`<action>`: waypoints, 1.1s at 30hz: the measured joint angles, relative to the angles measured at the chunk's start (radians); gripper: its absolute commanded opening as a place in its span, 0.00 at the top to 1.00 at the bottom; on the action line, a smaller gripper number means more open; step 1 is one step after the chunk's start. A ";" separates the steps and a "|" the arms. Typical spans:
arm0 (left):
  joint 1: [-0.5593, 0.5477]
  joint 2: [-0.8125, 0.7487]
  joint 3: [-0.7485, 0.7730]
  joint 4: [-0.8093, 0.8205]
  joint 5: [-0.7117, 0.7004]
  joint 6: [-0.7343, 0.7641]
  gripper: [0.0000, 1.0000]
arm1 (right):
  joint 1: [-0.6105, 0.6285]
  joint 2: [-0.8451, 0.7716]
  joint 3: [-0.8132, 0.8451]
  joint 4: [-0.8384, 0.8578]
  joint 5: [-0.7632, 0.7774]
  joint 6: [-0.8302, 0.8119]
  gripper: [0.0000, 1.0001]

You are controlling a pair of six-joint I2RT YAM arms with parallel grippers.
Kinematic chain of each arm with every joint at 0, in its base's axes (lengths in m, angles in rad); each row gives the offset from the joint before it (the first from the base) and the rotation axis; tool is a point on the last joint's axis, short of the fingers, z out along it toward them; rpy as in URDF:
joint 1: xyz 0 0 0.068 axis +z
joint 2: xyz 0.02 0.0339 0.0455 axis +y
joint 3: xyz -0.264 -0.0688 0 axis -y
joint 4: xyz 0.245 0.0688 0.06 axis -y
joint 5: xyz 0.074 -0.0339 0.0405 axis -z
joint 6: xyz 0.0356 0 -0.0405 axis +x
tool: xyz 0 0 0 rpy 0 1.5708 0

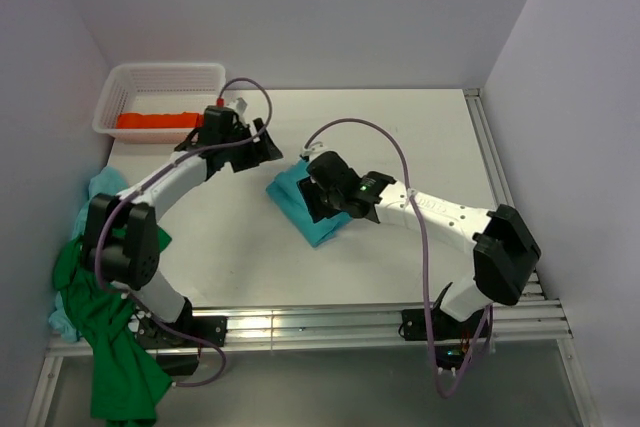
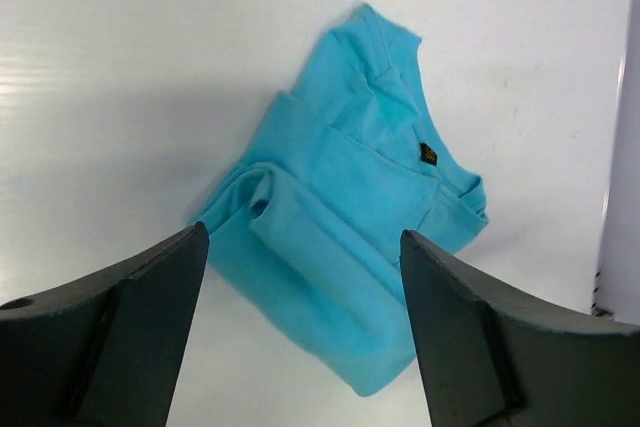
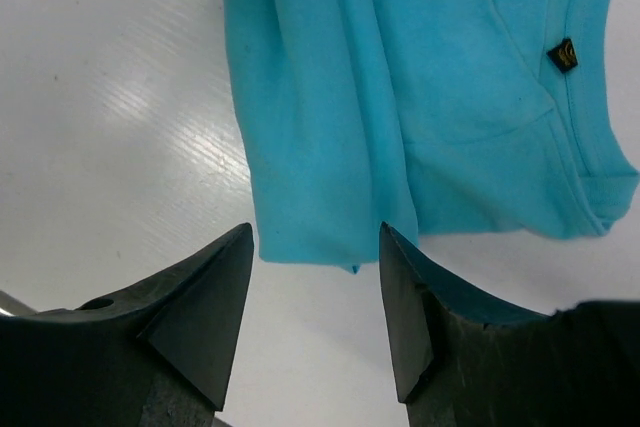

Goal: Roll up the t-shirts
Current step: Roll the tshirt

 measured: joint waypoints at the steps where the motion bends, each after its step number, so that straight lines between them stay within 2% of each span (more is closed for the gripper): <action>1: 0.020 -0.043 -0.032 0.006 0.000 -0.007 0.16 | 0.008 0.019 0.017 -0.007 0.011 -0.010 0.39; 8: 0.135 -0.262 -0.296 0.130 0.035 -0.070 0.17 | 0.056 0.060 0.052 0.004 0.066 -0.024 0.41; 14: 0.130 -0.258 -0.472 0.228 0.122 -0.128 0.20 | 0.106 0.106 0.062 0.040 0.069 -0.043 0.39; 23: 0.130 -0.088 -0.468 0.367 0.205 -0.160 0.22 | 0.153 0.270 0.161 0.044 0.126 -0.078 0.39; 28: 0.131 0.031 -0.428 0.422 0.233 -0.183 0.28 | 0.158 0.277 0.163 0.047 0.151 -0.087 0.40; 33: 0.130 0.116 -0.368 0.489 0.266 -0.208 0.28 | 0.158 0.276 0.161 0.054 0.166 -0.091 0.40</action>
